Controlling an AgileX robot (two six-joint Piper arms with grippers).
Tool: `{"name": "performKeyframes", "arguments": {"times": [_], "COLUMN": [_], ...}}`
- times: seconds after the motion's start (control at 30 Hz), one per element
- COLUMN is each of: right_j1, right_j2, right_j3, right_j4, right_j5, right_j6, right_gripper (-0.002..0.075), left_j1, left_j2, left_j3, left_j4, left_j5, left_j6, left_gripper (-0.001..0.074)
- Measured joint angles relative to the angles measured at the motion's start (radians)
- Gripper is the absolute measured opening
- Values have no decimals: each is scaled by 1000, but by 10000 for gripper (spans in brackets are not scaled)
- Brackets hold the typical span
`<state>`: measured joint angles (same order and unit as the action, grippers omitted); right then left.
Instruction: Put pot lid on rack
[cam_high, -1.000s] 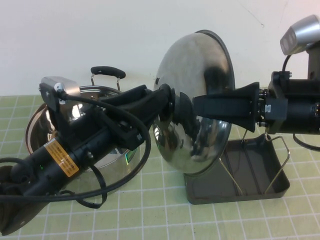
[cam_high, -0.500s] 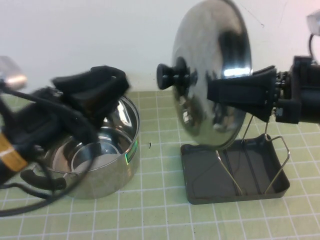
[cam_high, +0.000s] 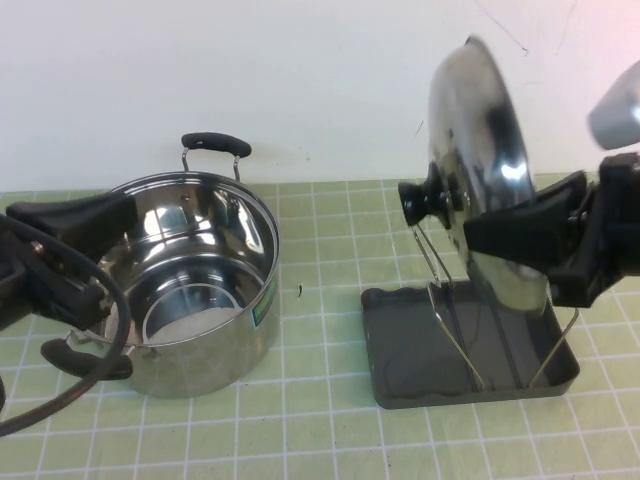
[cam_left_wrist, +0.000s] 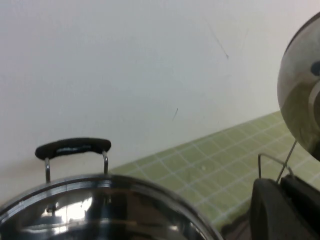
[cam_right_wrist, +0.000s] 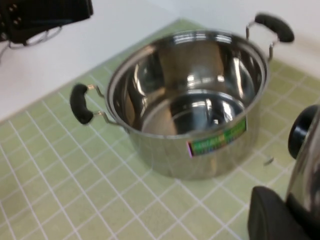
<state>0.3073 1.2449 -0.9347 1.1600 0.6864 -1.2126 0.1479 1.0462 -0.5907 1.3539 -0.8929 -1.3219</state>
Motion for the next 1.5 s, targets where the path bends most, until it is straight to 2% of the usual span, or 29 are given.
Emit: {"name": "performKeyframes", "arguments": {"times": [0.53, 0.6, 0.77, 0.93, 1.1, 1.23, 1.33, 1.5], "right_j1": [0, 0, 0, -7, -57, -106, -113, -113], "right_j2": [180, 182, 186, 166, 22, -174, -347, -615], "right_j3": [0, 0, 0, 0, 0, 13, 66, 224], "right_j4": [-18, -18, -18, -27, -48, -88, -100, -105], "right_j5": [-36, -47, -52, -52, -52, -58, -93, -163], "right_j6": [-5, -11, -17, -11, -8, -8, -22, -84], "right_gripper": [54, 75, 184, 204, 174, 135, 111, 76], "left_j1": [0, 0, 0, 0, 0, 0, 0, 0], "left_j2": [4, 4, 4, -1, -76, -200, -317, -521], "left_j3": [0, 0, 0, 0, 0, 0, 7, 62], "left_j4": [171, 178, 178, 180, 224, 344, 399, 412], "left_j5": [10, 10, 16, 41, 73, 159, 246, 389], "left_j6": [-59, -60, -60, -63, -79, -205, -308, -345], "left_gripper": [1, 1, 1, 1, 0, 0, 0, 0]}}
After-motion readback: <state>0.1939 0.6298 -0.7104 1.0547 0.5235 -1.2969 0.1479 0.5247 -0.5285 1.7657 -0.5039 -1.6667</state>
